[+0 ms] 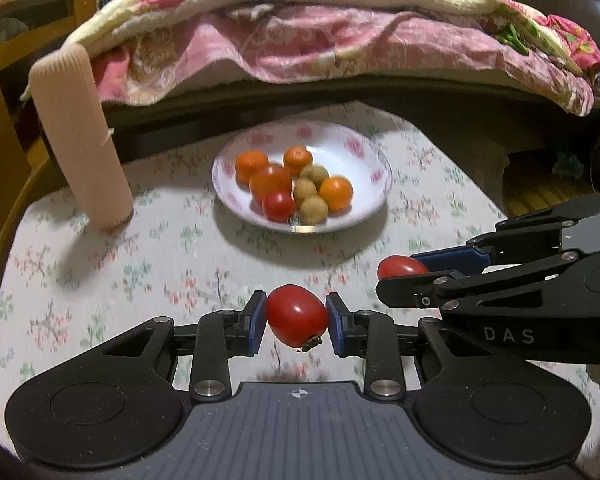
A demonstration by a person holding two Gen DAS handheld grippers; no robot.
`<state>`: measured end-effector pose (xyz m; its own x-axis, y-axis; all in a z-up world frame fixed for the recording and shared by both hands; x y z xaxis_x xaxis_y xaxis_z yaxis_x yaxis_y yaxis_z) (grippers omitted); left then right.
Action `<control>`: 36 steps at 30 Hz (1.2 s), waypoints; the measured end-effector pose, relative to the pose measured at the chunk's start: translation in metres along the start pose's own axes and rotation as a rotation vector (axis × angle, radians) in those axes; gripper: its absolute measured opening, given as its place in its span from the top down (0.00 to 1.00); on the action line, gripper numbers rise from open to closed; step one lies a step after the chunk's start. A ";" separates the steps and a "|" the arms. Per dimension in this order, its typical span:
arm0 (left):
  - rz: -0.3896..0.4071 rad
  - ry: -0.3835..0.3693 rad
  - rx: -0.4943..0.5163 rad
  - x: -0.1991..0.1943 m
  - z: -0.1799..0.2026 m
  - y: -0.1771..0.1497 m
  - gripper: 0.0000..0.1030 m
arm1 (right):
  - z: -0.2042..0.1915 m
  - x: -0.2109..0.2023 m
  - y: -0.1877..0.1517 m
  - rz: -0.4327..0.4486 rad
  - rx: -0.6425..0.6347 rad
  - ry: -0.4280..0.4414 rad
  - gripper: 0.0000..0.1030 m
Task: Organize fruits
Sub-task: 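Carry both held cherry tomatoes toward the plate with both tools, then lower both tools over the plate and open them to drop the cherry tomatoes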
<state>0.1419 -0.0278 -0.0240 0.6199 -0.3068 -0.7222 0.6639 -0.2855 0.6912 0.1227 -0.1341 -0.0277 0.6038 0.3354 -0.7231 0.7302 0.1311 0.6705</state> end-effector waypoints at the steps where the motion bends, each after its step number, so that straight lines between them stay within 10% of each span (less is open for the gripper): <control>1: 0.006 0.001 0.000 0.001 -0.001 0.004 0.62 | 0.002 0.000 0.004 0.006 0.004 -0.002 0.72; 36: 0.071 0.059 0.033 0.095 -0.017 0.094 0.62 | 0.089 0.077 0.094 0.099 0.103 -0.035 0.71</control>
<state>0.2701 -0.0684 -0.0282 0.6893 -0.2734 -0.6709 0.6038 -0.2950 0.7405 0.2665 -0.1791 -0.0349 0.6841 0.3090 -0.6607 0.6943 0.0017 0.7197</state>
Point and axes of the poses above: each gripper's, at about its wrist camera, not at the fingertips, and x roughly the way its jaws point, z to its right, y to its top, the point moved 5 cm from there along x, roughly the way its jaws point, and after that the axes turned 1 degree about -y, right-handed, at the moved point
